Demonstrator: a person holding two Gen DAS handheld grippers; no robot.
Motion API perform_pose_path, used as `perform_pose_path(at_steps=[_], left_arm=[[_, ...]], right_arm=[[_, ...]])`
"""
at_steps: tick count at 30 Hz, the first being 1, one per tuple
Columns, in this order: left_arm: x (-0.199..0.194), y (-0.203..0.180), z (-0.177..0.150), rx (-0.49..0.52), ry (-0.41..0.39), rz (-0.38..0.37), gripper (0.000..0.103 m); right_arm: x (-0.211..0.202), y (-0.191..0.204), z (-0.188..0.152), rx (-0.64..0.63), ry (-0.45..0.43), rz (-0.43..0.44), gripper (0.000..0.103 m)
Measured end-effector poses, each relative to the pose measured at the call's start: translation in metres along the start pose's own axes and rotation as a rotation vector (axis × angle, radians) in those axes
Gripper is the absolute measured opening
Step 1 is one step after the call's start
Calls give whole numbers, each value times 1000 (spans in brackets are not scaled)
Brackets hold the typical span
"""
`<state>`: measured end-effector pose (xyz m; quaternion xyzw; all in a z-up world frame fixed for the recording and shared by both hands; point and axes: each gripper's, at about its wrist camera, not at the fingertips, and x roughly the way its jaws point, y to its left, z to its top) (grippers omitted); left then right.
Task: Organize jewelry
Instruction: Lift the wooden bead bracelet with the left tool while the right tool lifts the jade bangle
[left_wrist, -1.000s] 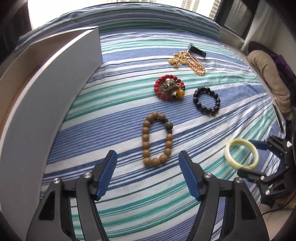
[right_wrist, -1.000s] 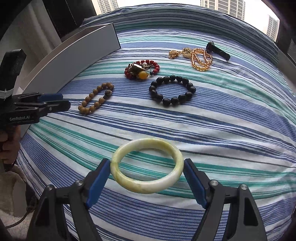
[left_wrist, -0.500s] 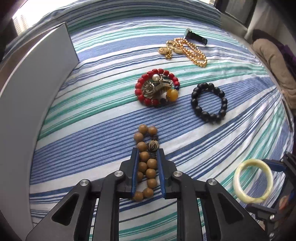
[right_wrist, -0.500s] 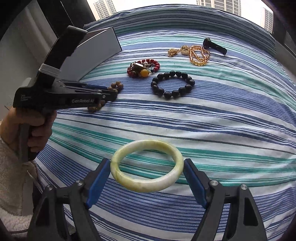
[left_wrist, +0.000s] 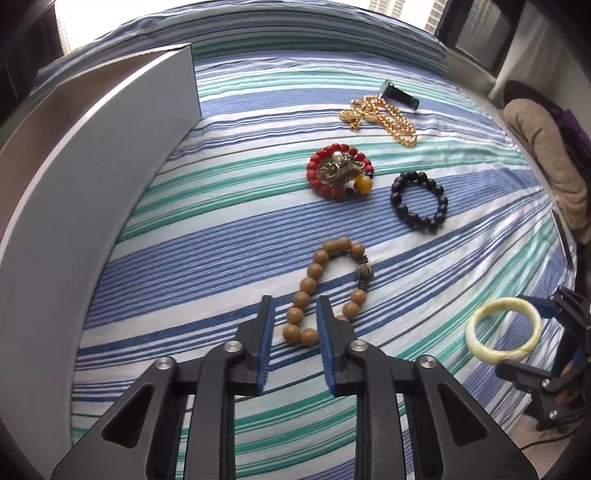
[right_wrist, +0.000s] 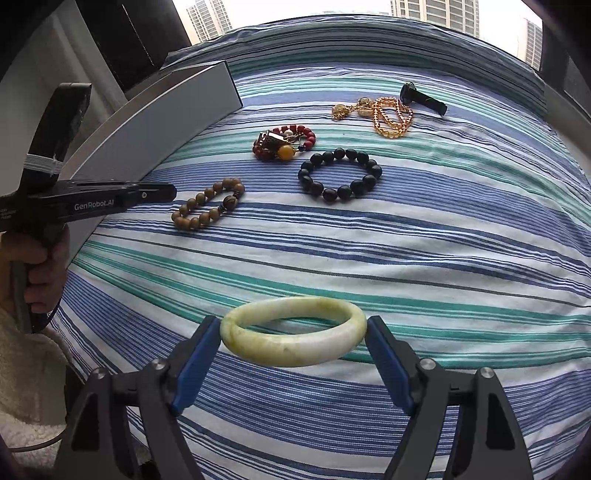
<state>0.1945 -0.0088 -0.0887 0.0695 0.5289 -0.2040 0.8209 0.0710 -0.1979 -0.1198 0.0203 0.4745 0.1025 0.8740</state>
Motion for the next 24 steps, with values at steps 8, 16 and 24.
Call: perform_pose_path(at_steps=[8,16,24], left_arm=[[9,-50,6,170,-3,-44,31],[43,-59,19,171,49,-54,21],[49,-62,24,160,29,-24,12]], right_arm=[[2,-3,-7,-10,15,-17,81],[6,-15,-23,7,38,-36,81],[8,-24,-31,17,52,-1,82]])
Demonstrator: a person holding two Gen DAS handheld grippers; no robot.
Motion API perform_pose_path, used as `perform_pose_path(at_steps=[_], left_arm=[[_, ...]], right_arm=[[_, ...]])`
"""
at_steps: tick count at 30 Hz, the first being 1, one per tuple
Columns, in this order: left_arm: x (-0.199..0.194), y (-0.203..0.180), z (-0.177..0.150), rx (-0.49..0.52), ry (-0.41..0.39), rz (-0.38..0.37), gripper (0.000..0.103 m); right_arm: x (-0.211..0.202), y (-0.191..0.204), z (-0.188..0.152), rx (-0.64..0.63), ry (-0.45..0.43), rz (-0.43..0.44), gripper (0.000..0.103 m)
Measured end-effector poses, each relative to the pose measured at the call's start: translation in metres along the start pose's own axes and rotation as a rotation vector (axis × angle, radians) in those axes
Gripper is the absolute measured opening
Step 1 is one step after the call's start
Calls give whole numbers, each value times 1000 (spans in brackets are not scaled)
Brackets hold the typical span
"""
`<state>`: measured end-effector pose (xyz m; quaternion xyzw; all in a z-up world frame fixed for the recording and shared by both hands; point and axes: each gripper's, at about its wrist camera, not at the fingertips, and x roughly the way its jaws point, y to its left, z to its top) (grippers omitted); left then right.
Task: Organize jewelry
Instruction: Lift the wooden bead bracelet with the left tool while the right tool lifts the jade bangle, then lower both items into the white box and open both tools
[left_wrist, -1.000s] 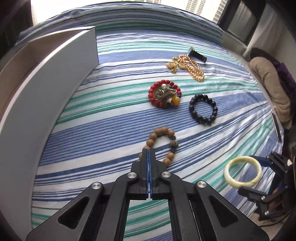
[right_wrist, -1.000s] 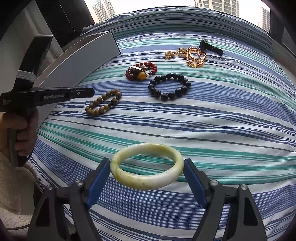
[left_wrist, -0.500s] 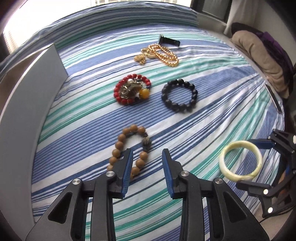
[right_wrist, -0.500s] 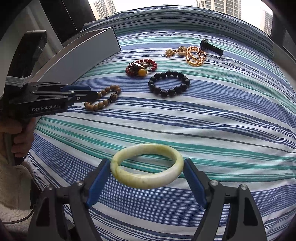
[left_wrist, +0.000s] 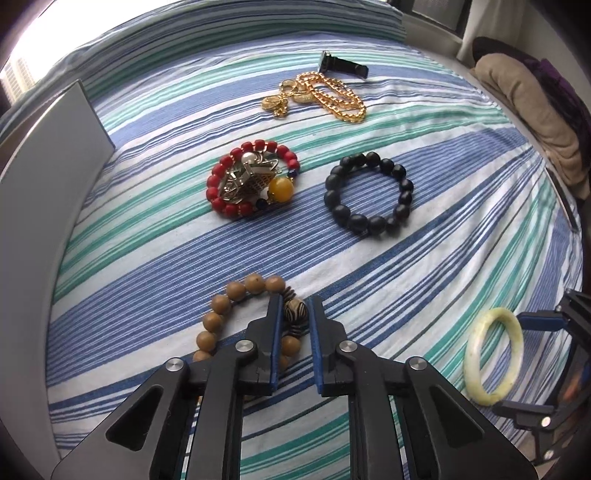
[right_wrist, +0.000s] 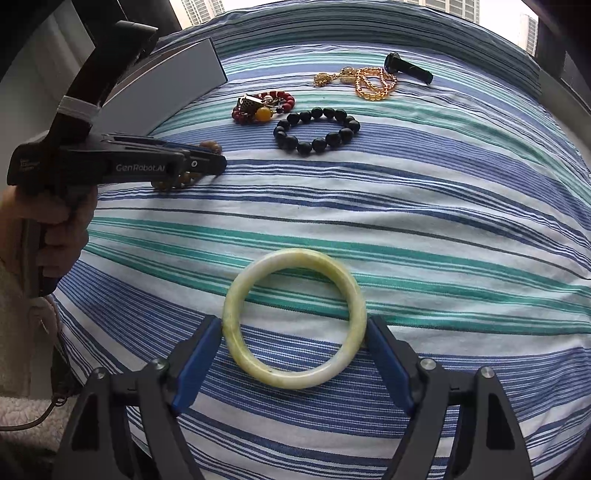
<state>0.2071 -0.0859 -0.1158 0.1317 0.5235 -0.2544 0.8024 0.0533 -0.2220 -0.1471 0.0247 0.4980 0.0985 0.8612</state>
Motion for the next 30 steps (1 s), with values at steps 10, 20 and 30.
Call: perform_pose_path(at_steps=[10,20,30], left_arm=[[-26,23,-24,-121,-52,-64,11],[-103,49,-56,-210,-184,-75,11],[-225,120,-96,-376,-375,-7,11]], right_arm=[[-13,-21,12,-26,40,-19,63],[10,-6,37,-170,80,-107,11],[-54,41,83,-179,-132,31,11]])
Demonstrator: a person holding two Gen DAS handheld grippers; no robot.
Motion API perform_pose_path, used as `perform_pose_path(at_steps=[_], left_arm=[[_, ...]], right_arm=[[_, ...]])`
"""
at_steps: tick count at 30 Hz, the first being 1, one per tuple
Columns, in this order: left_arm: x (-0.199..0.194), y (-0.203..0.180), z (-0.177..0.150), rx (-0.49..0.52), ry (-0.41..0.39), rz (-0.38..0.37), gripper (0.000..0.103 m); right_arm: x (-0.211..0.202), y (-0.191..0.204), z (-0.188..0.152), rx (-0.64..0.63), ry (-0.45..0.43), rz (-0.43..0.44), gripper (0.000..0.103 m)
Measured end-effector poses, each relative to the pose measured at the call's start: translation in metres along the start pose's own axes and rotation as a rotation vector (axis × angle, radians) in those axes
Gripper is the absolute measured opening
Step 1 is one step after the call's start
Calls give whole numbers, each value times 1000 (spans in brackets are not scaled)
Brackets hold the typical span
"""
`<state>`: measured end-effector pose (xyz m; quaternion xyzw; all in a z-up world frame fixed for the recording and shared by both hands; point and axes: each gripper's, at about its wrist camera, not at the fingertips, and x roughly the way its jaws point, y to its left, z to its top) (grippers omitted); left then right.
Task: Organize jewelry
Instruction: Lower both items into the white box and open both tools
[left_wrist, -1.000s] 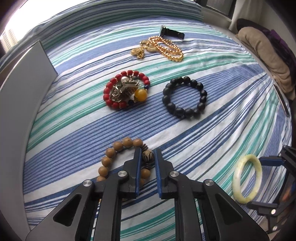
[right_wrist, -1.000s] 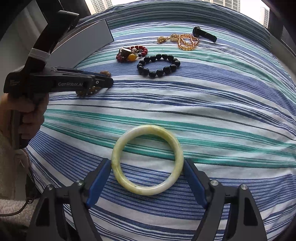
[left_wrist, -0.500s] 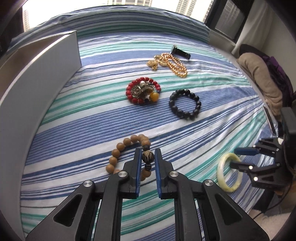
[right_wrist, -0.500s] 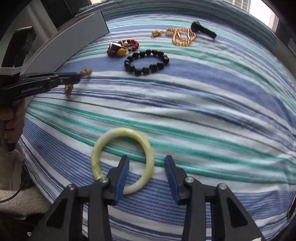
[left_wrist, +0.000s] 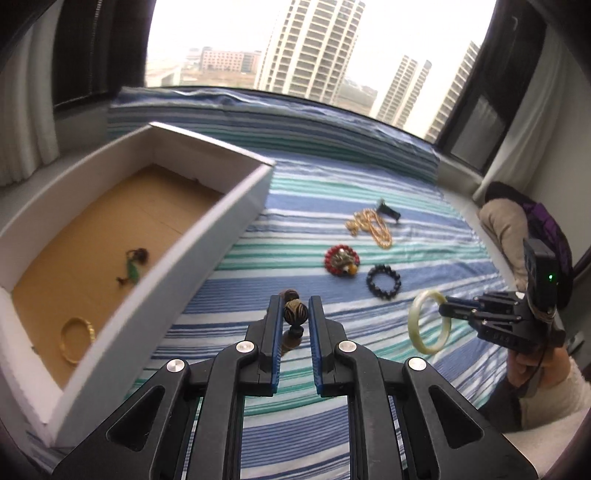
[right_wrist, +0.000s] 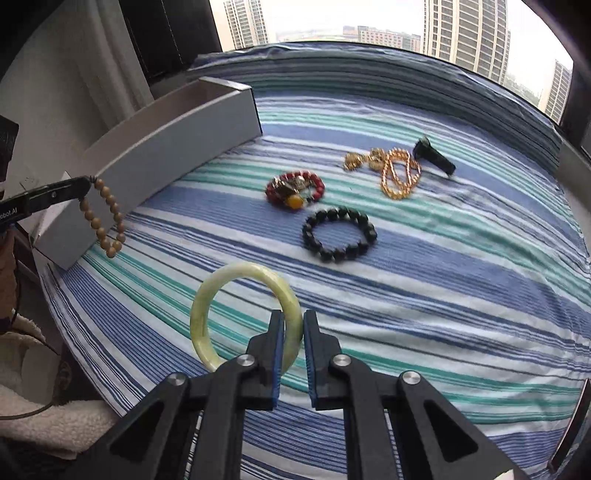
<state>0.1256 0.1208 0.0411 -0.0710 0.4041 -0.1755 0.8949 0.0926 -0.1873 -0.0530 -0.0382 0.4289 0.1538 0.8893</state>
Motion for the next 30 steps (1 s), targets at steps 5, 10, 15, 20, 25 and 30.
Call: perform_pose_path(at_steps=[5,10,15,20,25,30], left_arm=[[-62,62,20,-83,-114,131,11],[-73,130,28,-165,-133,264,12],[-32,198,31,-263,-57,329,12],[10,235,23,-300,24,376,12],[32,249,25,-299,51,417,12],[30,246,32,-273,44,516,59]], right_arm=[[-4,48,66,-45,-101,142,11],[15,119,135,-97,-166,264,11],[67,175,200,-115,-155,305,11],[135,201,230,-122,-71,249,11],[179,198,236,-127,-25,190,11],[182,182,245,-72,-35,195,15]])
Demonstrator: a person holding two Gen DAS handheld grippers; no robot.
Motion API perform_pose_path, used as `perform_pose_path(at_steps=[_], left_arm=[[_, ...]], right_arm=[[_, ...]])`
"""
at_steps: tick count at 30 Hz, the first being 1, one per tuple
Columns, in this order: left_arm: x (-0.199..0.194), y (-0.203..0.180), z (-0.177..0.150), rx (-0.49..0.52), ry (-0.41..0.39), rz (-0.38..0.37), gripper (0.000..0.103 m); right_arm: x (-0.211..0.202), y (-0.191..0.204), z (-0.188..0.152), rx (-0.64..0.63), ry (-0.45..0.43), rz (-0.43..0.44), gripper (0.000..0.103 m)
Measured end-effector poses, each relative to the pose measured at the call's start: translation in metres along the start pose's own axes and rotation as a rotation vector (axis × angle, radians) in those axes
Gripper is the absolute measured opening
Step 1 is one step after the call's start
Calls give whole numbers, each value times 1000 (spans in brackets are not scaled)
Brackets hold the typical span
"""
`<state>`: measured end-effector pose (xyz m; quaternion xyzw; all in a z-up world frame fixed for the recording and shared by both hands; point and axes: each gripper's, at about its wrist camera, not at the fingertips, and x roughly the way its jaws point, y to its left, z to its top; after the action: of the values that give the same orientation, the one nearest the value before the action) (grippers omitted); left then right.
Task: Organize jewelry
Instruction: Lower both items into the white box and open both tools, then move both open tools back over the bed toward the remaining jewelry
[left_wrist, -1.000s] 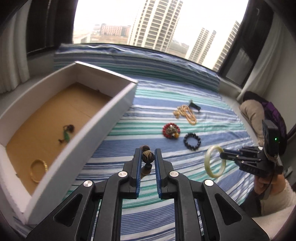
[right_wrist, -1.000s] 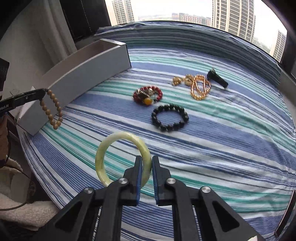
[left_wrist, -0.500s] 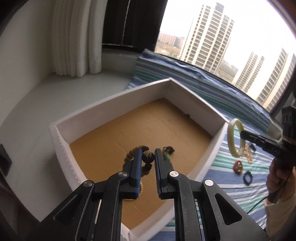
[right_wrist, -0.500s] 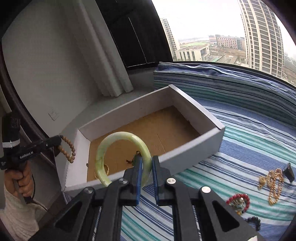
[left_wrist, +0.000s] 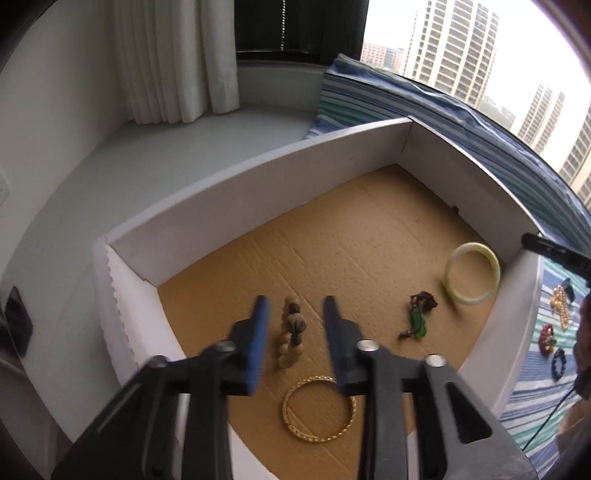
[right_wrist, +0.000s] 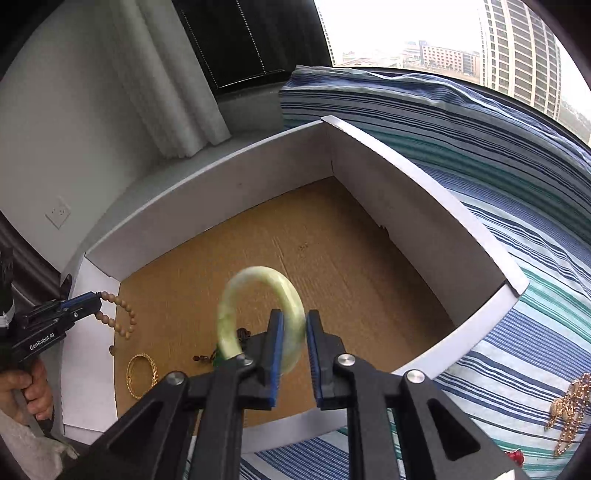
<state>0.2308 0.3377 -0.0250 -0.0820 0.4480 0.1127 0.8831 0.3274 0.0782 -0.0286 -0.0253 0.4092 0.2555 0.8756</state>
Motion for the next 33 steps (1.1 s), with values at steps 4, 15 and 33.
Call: perform_pose_path(at_steps=[4,15,33], left_arm=[[-37,-8,-2,21,-96,33,82],[-122,-126,-74,208,-213,-140,100],[-38,-289,-228,380,50,-237,100]], right_arm=[[-53,-7,10,55,-101,28,49],[-210,-41,-73,14,-267,-118,75],[-197,-160,-343,246,16,-470,75]])
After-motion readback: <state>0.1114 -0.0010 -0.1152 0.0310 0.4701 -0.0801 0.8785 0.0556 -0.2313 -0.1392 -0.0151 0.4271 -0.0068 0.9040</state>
